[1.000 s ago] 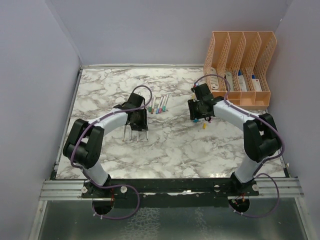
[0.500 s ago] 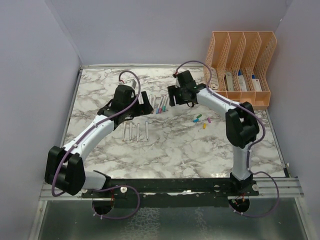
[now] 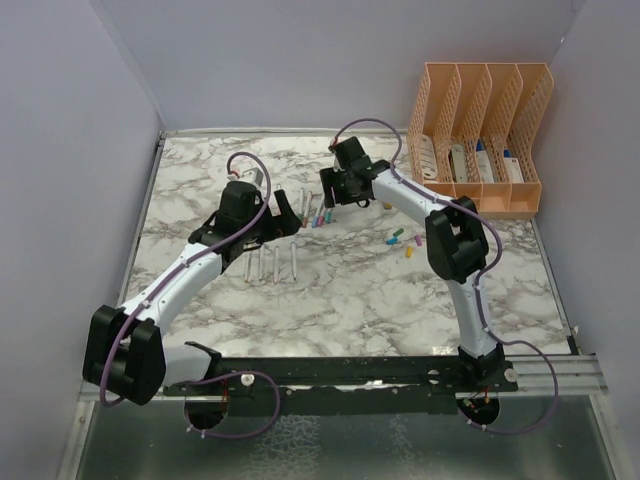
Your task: Open the pen caps
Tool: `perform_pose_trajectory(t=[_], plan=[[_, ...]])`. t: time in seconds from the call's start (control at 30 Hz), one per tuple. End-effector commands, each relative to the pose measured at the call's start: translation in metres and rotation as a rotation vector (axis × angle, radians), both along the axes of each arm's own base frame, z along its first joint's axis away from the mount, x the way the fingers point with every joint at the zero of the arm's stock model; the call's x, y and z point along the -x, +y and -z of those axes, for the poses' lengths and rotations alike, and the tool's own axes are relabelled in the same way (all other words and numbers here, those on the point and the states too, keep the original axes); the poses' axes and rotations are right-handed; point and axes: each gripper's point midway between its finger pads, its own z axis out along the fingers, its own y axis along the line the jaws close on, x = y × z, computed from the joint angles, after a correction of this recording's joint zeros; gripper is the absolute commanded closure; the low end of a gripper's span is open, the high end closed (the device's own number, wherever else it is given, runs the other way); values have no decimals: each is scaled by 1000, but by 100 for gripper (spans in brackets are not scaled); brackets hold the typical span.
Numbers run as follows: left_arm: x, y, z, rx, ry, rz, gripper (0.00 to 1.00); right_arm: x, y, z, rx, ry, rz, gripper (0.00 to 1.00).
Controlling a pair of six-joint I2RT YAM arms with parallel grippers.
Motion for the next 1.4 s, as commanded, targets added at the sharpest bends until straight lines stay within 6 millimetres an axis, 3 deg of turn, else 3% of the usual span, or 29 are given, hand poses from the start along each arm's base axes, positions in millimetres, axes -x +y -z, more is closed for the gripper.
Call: perform_pose_trajectory(t=[0.0, 0.83, 1.07, 1.37], plan=[[-1, 1, -17, 46, -53, -4, 1, 0, 1, 13, 35, 16, 23, 40], [-4, 11, -8, 47, -32, -32, 1, 2, 3, 54, 114, 63, 15, 48], [-24, 19, -5, 33, -9, -93, 1, 5, 1, 55, 111, 59, 14, 48], [-44, 8, -4, 66, 12, -84, 1, 21, -7, 69, 133, 119, 7, 66]])
